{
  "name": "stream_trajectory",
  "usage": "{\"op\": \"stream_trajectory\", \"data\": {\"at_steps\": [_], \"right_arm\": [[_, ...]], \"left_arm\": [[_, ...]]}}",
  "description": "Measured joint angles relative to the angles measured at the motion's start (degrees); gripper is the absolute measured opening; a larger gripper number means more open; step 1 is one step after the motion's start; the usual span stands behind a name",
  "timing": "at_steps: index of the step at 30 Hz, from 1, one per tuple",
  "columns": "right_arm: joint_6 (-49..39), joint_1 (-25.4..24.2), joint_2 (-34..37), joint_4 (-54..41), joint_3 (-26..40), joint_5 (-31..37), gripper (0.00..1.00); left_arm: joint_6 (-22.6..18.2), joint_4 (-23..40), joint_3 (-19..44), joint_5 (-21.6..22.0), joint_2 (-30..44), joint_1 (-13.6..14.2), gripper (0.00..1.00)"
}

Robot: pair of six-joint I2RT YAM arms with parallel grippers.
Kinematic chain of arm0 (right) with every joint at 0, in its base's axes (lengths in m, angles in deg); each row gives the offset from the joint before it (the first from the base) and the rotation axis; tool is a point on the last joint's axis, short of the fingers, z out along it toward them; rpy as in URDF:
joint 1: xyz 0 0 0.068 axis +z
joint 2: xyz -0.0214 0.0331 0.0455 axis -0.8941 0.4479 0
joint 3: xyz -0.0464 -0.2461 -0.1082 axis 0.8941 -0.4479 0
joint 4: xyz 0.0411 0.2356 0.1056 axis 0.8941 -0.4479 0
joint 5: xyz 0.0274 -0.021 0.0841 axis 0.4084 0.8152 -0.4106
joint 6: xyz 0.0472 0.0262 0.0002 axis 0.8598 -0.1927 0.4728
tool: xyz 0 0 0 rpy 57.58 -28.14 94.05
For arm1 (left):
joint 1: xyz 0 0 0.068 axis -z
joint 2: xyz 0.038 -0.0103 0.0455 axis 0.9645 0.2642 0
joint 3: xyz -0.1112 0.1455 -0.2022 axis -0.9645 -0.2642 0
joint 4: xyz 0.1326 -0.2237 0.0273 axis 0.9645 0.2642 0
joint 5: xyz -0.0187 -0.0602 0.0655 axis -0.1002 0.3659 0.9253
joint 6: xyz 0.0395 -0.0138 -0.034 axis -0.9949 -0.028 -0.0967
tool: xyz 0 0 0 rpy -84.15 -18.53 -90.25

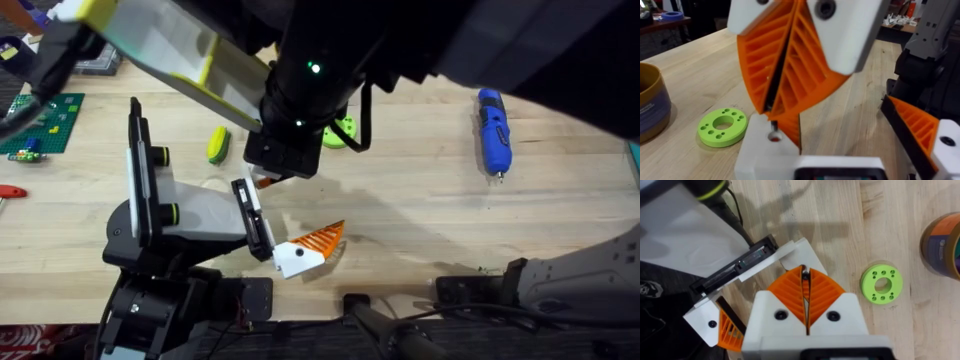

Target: Pick up the gripper from the table and insert it into the empty holder that is missing its gripper. Then pick up a screw, insert it into the mounting hole, and use the screwdriver to tighten it. Finally, clean up the table by picking up the vegetable and placing it into the bucket.

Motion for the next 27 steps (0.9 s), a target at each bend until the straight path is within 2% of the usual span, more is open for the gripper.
{"op": "stream_trajectory", "data": {"at_steps": [13, 27], "right_arm": [[0.1, -2.0, 0.0, 1.2, 0.0, -1.3, 0.01], [0.0, -1.8, -1.8, 1.1, 0.0, -2.6, 0.01]], "left_arm": [[0.2, -0.1, 0.0, -0.1, 0.0, 0.0, 0.989], [0.1, -0.1, 0.0, -0.1, 0.0, 0.0, 0.989]]}}
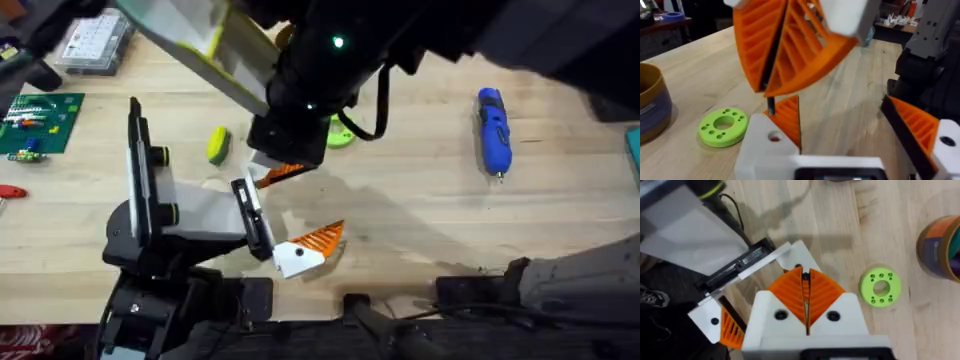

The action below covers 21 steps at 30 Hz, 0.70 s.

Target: Pick up the gripper from the table and insert it into the empty holder that is missing its gripper. Then pick up a screw, insert it into the mounting hole, and use the screwdriver to tighten it. Finally, clean up the table by picking up the vegetable and placing it into the bucket.

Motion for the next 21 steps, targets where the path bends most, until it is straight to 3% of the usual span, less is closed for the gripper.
{"op": "stream_trajectory", "data": {"at_steps": [21], "right_arm": [[-0.1, 0.8, -0.1, 1.8, -1.4, -2.5, 0.01]], "left_arm": [[0.0, 0.0, 0.0, 0.0, 0.0, 0.0, 0.989]]}}
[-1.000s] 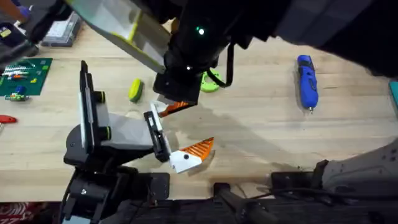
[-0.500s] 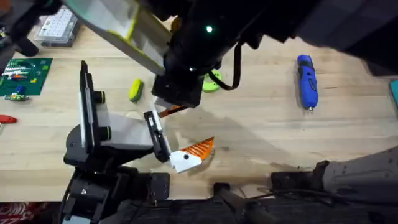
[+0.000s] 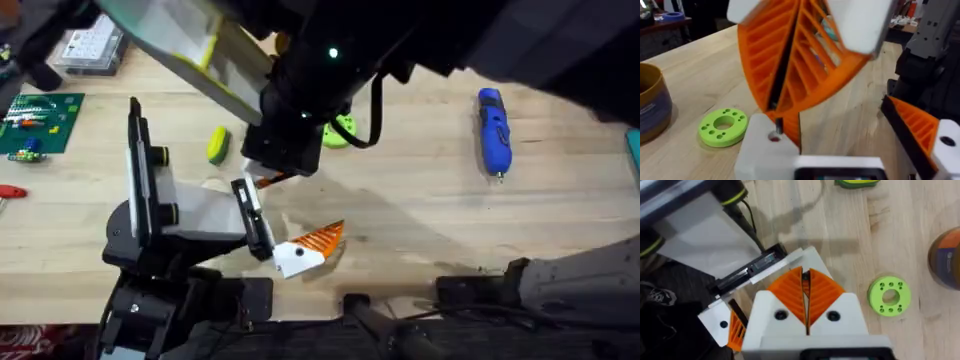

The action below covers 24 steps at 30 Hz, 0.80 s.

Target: Pick up the gripper from the table and insert it into the empty holder that is missing its gripper. Then pick up a screw, insert it into the mounting hole, and use the screwdriver to tighten it. Finally, clean up the table by picking up the vegetable and placing it into the bucket.

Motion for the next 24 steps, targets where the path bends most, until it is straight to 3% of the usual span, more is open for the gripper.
{"op": "stream_trajectory", "data": {"at_steps": [24], "right_arm": [[-1.4, -0.5, 0.0, 0.1, -0.9, -0.1, 0.01]], "left_arm": [[0.0, 0.0, 0.0, 0.0, 0.0, 0.0, 0.989]]}}
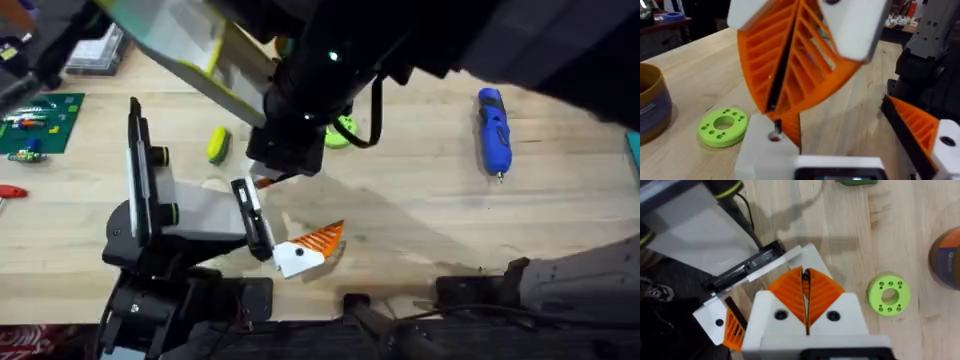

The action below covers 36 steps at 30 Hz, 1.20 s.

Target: Pick up the gripper from the table and insert it into the empty holder that is missing its gripper. Then pick up a screw, insert it into the mounting hole, and use the screwdriver to tighten it. Finally, clean up the table by picking up the vegetable and placing it into the bucket.

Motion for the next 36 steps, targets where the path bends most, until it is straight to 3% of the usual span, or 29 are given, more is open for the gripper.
{"op": "stream_trajectory", "data": {"at_steps": [36], "right_arm": [[-0.7, -0.5, 0.2, -0.3, -0.1, -0.2, 0.01]], "left_arm": [[0.0, 0.0, 0.0, 0.0, 0.0, 0.0, 0.989]]}}
